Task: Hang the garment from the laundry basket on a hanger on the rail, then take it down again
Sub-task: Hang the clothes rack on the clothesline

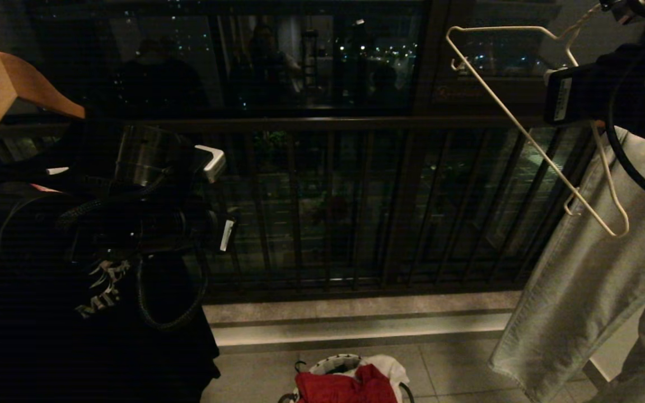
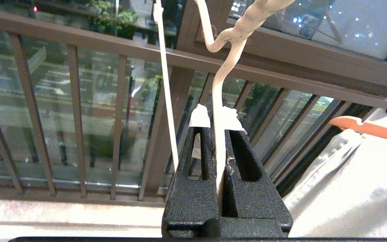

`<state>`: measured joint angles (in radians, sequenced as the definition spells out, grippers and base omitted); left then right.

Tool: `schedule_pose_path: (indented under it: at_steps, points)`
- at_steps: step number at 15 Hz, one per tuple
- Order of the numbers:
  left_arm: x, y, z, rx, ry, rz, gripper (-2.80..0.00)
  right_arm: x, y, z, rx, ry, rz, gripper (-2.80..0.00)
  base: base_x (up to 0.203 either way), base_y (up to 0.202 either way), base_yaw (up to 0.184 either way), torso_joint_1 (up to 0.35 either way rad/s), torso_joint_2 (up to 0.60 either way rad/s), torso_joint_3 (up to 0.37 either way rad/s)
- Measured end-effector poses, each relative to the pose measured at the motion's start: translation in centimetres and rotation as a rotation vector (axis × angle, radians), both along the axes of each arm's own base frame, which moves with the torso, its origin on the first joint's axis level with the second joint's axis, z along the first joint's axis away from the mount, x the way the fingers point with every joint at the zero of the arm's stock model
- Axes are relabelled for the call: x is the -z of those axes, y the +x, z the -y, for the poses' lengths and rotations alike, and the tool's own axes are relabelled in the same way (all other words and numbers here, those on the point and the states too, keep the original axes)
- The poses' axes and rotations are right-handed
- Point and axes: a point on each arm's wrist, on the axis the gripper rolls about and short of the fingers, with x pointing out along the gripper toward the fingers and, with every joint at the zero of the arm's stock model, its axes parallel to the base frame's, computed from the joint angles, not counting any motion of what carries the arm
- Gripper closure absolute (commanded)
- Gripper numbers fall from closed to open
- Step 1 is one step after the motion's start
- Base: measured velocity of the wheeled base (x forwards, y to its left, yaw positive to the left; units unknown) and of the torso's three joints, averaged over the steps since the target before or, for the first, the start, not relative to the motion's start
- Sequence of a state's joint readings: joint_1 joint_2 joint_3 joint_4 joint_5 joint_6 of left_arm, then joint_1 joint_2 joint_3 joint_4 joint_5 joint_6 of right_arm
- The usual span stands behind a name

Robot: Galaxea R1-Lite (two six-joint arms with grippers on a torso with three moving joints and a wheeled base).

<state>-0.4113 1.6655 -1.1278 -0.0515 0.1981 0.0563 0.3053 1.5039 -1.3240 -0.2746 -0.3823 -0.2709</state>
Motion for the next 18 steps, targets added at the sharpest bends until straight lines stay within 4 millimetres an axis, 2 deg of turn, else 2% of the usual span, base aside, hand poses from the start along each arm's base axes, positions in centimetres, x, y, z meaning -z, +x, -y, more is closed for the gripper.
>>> schedule_pose_path:
  at_steps: [6,15,16,18]
  points:
    - [-0.02,-0.01,-0.02,0.000,0.000,0.000,0.00,-0.90,0.62,-0.18,0.004,-0.048,-0.006,0.00,0.000,0.000,0.000,0.000,0.00,0.000]
    - [-0.33,-0.11,-0.16,-0.004,-0.008,0.014,0.00,-0.49,0.99,-0.31,-0.001,-0.069,-0.032,0.00,0.000,0.000,0.000,0.000,0.00,0.000]
    - [-0.36,-0.13,-0.17,-0.004,-0.008,0.015,0.00,-0.44,1.00,-0.31,-0.001,-0.069,-0.033,-2.80,0.000,0.000,0.000,0.000,0.00,0.000]
    - [-0.39,-0.14,-0.21,-0.005,-0.008,0.017,0.00,-0.40,0.96,-0.30,-0.001,-0.071,-0.034,-2.80,0.000,0.000,0.000,0.000,0.00,0.000]
